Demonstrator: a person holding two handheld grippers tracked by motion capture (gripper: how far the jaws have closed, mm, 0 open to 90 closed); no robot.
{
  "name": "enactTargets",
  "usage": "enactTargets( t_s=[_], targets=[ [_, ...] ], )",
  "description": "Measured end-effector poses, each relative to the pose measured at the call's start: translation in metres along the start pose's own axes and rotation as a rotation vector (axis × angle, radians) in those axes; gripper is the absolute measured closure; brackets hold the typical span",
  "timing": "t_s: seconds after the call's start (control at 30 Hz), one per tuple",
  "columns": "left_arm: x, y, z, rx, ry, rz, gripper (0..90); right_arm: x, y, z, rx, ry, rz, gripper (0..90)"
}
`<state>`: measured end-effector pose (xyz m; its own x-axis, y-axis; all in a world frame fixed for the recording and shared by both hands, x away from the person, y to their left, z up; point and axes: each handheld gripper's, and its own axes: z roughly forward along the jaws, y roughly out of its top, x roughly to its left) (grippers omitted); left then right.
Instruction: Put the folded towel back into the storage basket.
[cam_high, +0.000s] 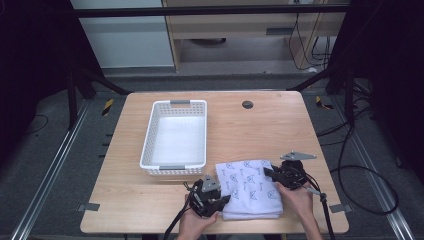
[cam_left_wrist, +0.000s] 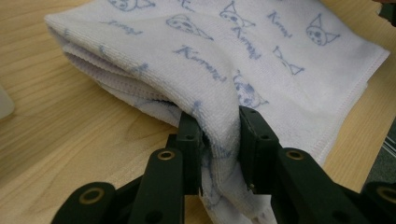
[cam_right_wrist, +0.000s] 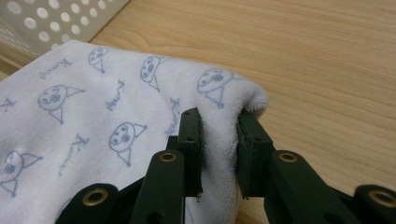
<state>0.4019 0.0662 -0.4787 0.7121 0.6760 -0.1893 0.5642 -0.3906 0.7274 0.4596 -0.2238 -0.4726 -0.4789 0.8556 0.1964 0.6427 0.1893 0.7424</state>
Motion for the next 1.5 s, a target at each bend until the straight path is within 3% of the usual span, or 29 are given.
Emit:
enactTargets(
  t_s=[1.5],
  targets=[
    [-0.004,0.025,-0.046,-0.108,0.0,0.038,71.2,0.024,0.029,-0.044,-0.152,0.002,-0.061,74.6]
  ],
)
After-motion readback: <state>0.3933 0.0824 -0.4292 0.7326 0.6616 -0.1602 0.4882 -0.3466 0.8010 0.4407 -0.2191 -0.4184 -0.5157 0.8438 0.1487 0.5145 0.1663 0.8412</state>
